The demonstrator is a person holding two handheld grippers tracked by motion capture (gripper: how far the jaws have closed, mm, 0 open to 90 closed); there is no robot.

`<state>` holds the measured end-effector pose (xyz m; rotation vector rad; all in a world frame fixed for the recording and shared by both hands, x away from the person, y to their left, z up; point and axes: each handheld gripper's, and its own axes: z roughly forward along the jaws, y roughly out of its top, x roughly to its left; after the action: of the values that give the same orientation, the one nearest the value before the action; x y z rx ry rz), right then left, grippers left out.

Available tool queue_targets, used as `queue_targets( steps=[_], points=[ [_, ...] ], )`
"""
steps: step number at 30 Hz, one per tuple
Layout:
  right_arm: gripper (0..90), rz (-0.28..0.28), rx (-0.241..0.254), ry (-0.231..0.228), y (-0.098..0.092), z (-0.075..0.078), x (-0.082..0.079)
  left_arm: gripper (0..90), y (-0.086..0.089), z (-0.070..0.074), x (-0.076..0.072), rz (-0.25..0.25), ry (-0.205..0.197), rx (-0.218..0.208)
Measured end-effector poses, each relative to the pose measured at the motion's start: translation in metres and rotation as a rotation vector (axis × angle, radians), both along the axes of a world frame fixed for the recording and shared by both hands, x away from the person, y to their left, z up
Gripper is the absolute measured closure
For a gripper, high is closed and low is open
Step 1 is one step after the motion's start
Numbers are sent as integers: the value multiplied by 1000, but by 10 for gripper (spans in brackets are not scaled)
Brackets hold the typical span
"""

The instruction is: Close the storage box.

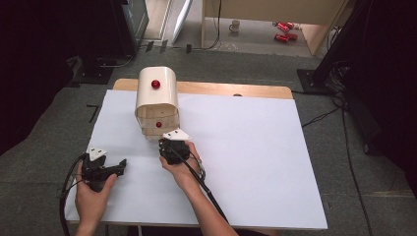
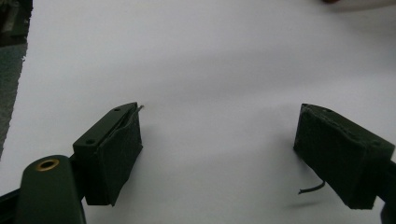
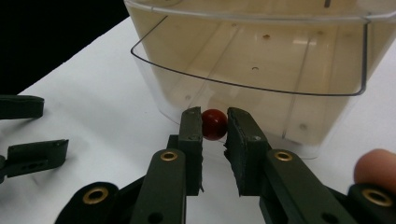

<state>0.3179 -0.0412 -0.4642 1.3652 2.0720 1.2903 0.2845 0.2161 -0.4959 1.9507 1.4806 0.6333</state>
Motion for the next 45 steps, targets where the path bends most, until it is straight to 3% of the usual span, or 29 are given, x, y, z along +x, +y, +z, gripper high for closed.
queue_targets(
  steps=[12,15,17,18,19,20,21,22,23,25,28,29,32,34,44,45],
  points=[
    [764,5,-3,-3,1,-1,11,149,0,0,0,-1,0,2],
    [724,7,-3,3,0,-2,10,149,0,0,0,-2,2,1],
    [617,31,12,17,-1,-5,9,149,0,0,0,-1,1,0],
    [617,31,12,17,-1,-5,9,149,0,0,0,-1,1,0],
    [532,57,7,14,-3,-6,8,149,0,0,0,-1,0,0],
    [532,57,7,14,-3,-6,8,149,0,0,0,-1,0,0],
    [452,80,-13,10,-7,-5,5,149,0,0,0,-2,2,2],
    [452,80,-13,10,-7,-5,5,149,0,0,0,-2,2,2],
    [376,87,-18,10,-9,-5,4,149,0,0,0,0,1,0],
    [126,76,-39,29,-19,-4,0,149,0,0,0,0,2,1],
    [48,70,-50,29,-28,-3,-3,149,0,0,0,-1,2,2],
    [0,53,-57,32,-39,-3,-5,149,0,0,0,-1,2,2],
    [0,38,-77,14,-51,-3,-9,150,0,0,0,-1,2,2],
    [0,16,-94,9,-69,-4,-13,149,0,0,0,-1,2,3],
    [0,-46,-101,5,-121,-2,-22,150,0,0,0,-1,2,3],
    [0,-59,-110,8,-133,-2,-24,150,0,0,0,-1,2,3]
  ],
)
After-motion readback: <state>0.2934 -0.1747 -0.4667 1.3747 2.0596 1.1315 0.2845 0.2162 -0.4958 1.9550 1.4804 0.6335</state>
